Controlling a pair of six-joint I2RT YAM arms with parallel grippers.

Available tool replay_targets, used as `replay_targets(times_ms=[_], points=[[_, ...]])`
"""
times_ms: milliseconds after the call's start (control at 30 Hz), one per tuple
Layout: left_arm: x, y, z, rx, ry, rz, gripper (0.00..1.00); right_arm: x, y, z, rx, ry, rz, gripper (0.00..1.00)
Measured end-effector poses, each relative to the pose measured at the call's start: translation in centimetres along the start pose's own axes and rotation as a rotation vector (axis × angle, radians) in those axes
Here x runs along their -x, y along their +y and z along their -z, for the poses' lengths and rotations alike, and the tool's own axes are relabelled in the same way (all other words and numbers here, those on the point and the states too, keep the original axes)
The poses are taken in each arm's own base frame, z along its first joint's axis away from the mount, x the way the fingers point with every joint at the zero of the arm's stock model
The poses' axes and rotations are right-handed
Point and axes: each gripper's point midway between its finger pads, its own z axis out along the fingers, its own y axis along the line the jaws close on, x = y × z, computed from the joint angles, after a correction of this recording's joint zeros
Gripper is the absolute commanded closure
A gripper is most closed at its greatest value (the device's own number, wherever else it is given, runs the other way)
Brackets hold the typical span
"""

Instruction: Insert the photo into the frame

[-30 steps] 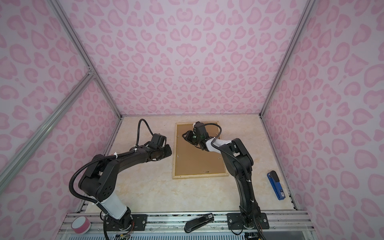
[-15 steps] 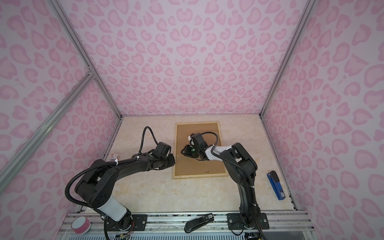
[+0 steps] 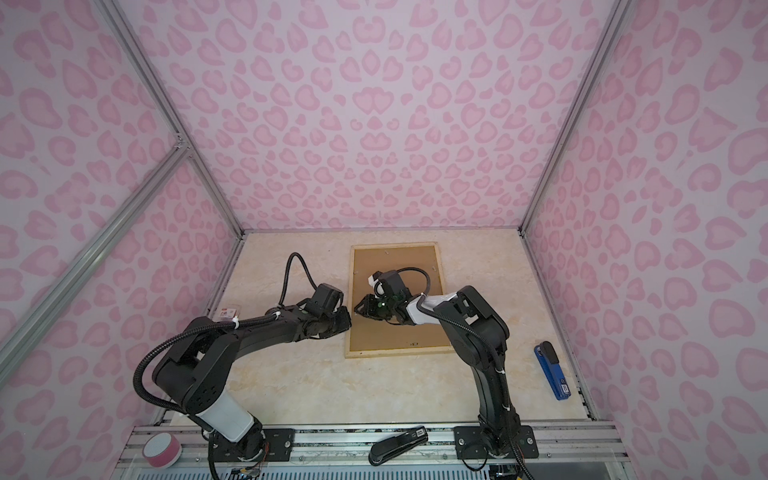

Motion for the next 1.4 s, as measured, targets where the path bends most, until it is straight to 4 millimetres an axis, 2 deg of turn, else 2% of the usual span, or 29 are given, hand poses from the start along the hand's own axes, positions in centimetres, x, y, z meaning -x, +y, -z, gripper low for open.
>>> replay_targets(times_ms=[600, 900, 1400], points=[[0.1, 0.0, 0.0, 0.002, -0.006, 0.0, 0.83, -0.5, 1.2, -1.2, 0.127, 0.056, -0.013, 0.68], [0.3, 0.3, 0.1, 0.02, -0.014, 0.0, 0.84, -0.5, 1.6, -1.6, 0.172, 0.09, 0.034, 0.68], [0.4, 0.4, 0.0, 0.027, -0.018, -0.007, 0.85, 0.6, 0.6, -1.2, 0.213, 0.114, 0.018, 0.66]])
